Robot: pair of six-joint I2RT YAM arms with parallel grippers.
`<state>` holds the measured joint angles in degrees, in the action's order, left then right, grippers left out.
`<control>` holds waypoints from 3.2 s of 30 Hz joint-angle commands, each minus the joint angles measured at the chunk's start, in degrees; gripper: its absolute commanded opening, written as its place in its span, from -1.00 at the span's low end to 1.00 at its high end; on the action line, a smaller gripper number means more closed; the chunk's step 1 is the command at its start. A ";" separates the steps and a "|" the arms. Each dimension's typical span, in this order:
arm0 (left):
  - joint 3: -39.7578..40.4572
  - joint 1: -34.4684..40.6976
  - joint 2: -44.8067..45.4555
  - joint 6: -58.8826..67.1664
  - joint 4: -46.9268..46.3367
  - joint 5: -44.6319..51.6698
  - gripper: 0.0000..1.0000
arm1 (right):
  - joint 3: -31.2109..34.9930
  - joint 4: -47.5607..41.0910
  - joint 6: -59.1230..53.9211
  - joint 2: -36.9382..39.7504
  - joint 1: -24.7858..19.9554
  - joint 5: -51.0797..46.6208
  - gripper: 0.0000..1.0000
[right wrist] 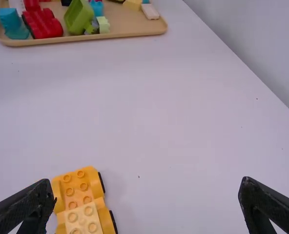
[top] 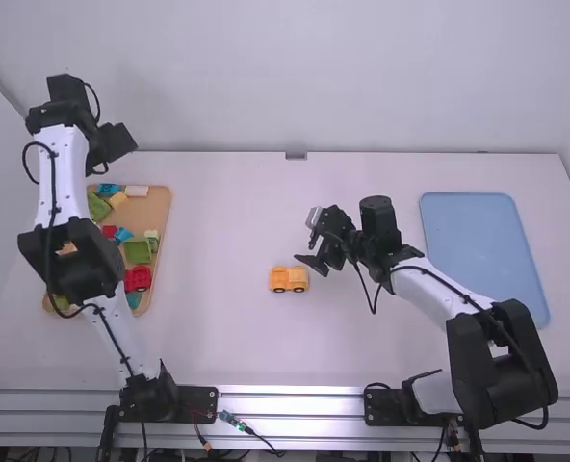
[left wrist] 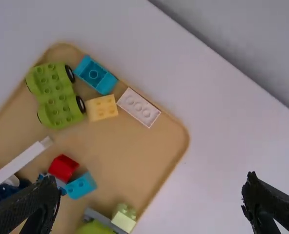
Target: Assemble lego blocks to make yellow taxi
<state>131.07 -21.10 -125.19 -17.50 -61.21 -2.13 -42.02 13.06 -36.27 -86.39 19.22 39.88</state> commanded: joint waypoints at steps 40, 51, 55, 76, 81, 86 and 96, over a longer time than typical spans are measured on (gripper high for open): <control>-13.29 -5.53 -11.87 -54.34 10.95 -0.55 0.98 | -0.02 -0.02 0.07 1.27 -0.09 0.35 0.99; -13.31 -5.53 -11.87 -61.90 13.31 -1.81 0.98 | -0.02 0.63 -1.88 1.27 0.02 0.35 0.99; -13.33 -5.53 -11.87 -66.99 13.33 -1.81 0.98 | -0.02 1.68 -9.51 1.27 -0.15 0.35 0.99; -13.35 -5.53 -11.87 -66.51 13.49 -1.86 0.98 | -0.02 1.55 -84.02 1.27 -0.15 0.33 0.99; -13.35 -5.53 -11.87 -66.69 11.91 -2.01 0.98 | -0.02 6.40 -83.80 1.27 -0.11 0.37 0.99; -13.35 -5.51 -11.87 -66.60 9.33 -1.84 0.98 | -0.02 12.50 -83.78 1.27 -0.13 0.37 0.99; -13.33 -5.05 -11.87 -65.16 7.85 0.20 0.98 | -0.02 24.44 -83.80 1.27 -0.15 0.37 0.99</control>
<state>118.06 -26.68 -137.14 -83.55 -52.93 -2.70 -41.98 37.12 -120.05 -86.39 19.22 39.92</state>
